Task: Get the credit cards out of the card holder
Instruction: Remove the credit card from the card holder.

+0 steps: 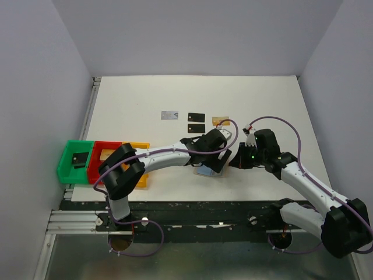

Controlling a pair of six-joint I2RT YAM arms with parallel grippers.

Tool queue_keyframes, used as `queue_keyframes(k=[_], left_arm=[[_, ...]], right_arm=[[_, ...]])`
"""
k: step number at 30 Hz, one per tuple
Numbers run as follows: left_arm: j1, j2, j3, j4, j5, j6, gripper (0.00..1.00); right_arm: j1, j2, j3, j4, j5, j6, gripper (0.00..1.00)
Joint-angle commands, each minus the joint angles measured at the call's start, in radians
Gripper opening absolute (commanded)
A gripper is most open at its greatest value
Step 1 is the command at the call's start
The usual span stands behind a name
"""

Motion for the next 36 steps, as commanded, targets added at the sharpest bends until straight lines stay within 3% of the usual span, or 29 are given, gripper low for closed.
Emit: queue_keyframes(k=[1, 36], left_arm=[[-0.009, 0.033, 0.032, 0.026, 0.082, 0.011, 0.99], [-0.023, 0.027, 0.030, 0.037, 0.097, -0.010, 0.99]], right_arm=[[0.005, -0.012, -0.002, -0.019, 0.008, 0.007, 0.00], [0.005, -0.013, -0.016, -0.016, 0.007, 0.005, 0.00]])
